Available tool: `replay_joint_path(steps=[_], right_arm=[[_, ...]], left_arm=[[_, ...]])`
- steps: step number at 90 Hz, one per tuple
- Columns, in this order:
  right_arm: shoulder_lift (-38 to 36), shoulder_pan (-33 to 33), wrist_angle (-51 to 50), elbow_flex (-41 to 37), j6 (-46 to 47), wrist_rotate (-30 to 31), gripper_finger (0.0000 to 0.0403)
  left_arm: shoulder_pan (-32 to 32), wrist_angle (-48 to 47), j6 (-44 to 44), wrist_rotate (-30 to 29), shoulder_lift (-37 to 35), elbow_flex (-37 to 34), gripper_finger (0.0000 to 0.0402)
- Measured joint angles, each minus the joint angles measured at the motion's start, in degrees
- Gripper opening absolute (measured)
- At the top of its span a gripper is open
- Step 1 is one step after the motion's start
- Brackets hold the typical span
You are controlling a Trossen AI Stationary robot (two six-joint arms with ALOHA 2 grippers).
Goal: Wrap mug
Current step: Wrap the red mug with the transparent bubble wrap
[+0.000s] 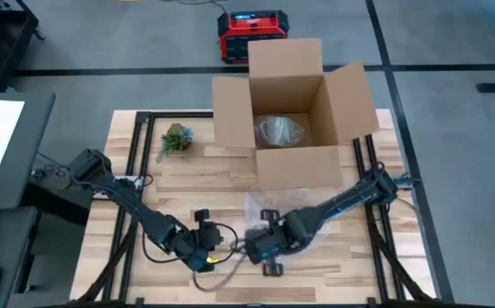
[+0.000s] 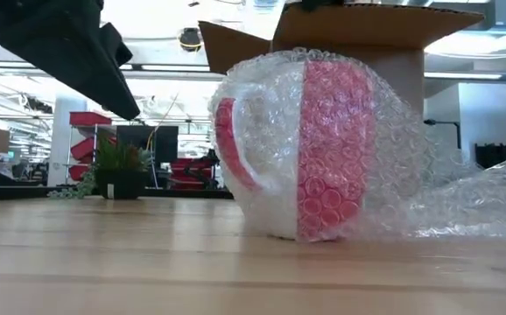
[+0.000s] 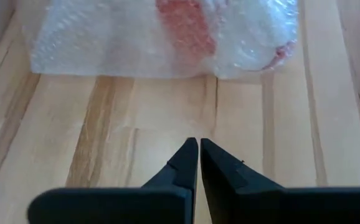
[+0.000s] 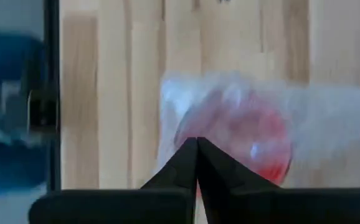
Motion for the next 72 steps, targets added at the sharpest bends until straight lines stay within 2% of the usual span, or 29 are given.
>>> replay_joint_path(steps=[10,22,33,40,55,72], right_arm=[[-1.4,4.22,-4.91,0.11,3.12,5.22,0.0],[-1.94,9.13,-13.7,-2.69,13.07,13.49,0.0],[-2.27,11.51,-22.1,-8.36,24.89,18.37,0.0014],[-3.66,11.61,-23.24,-14.41,29.81,19.34,0.0038],[-12.65,9.36,-13.84,-32.92,35.06,19.03,0.0105],[-26.19,4.46,13.16,-54.93,35.56,17.52,0.0181]], left_arm=[[-0.07,0.01,-0.22,0.04,0.0,0.0,0.0],[-0.07,0.24,-1.39,0.04,0.0,0.0,0.0],[0.04,3.25,-1.54,0.06,0.0,0.0,0.0],[0.75,6.61,-1.52,0.13,0.0,0.0,0.0],[3.07,14.27,-1.4,-0.73,0.0,0.02,0.0],[3.43,18.64,1.28,-0.73,0.0,0.02,0.0]])
